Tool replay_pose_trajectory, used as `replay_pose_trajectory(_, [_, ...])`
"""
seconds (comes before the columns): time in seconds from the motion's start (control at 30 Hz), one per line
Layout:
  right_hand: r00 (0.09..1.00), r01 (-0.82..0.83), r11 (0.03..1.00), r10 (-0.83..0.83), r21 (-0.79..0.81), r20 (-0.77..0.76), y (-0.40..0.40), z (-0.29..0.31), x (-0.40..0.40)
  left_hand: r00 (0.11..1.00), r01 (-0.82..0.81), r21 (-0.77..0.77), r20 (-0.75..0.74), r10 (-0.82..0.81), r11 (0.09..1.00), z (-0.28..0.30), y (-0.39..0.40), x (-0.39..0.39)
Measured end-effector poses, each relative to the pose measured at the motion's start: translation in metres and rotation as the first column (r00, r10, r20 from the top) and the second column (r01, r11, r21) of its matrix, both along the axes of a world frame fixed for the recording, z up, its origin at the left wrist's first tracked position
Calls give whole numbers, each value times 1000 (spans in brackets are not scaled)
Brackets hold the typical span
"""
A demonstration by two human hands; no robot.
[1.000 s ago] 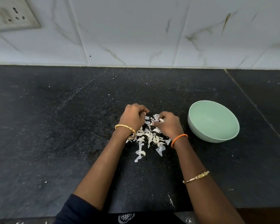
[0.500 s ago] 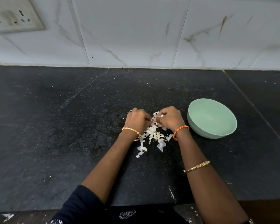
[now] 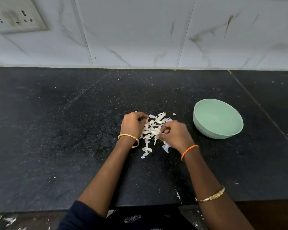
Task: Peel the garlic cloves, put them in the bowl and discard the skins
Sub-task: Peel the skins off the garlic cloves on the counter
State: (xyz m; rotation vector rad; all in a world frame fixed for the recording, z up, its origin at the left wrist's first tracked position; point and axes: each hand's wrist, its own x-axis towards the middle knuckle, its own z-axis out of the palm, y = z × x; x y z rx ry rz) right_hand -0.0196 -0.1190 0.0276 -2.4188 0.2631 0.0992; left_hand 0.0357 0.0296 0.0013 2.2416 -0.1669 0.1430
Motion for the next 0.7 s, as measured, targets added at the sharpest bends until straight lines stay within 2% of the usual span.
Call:
replay_pose_trajectory(0.07, [1000, -16, 994, 17, -107, 12, 11, -9, -5, 1000, -23, -33, -10, 23, 999, 2, 0, -6])
replay_pose_trajectory(0.23, [985, 82, 972, -46, -221, 164, 31, -22, -17, 1000, -28, -37, -6, 27, 999, -1, -4, -26])
replay_pose_trajectory(0.33, [965, 117, 983, -79, -141, 249, 33, -27, -20, 1000, 2, -22, 26, -2, 1000, -11, -10, -40])
replay_pose_trajectory(0.43, [949, 145, 989, -143, 12, 280, 29, -28, -24, 994, 80, 43, 66, -83, 996, -21, -13, -48])
replay_pose_trajectory(0.57, [935, 233, 945, -283, 230, 215, 19, -23, -24, 995, 102, 65, 15, -103, 993, -26, -12, -50])
replay_pose_trajectory(0.7, [951, 233, 907, -288, 351, 113, -1, -16, -17, 998, 57, -1, 15, -57, 998, -23, -13, -50])
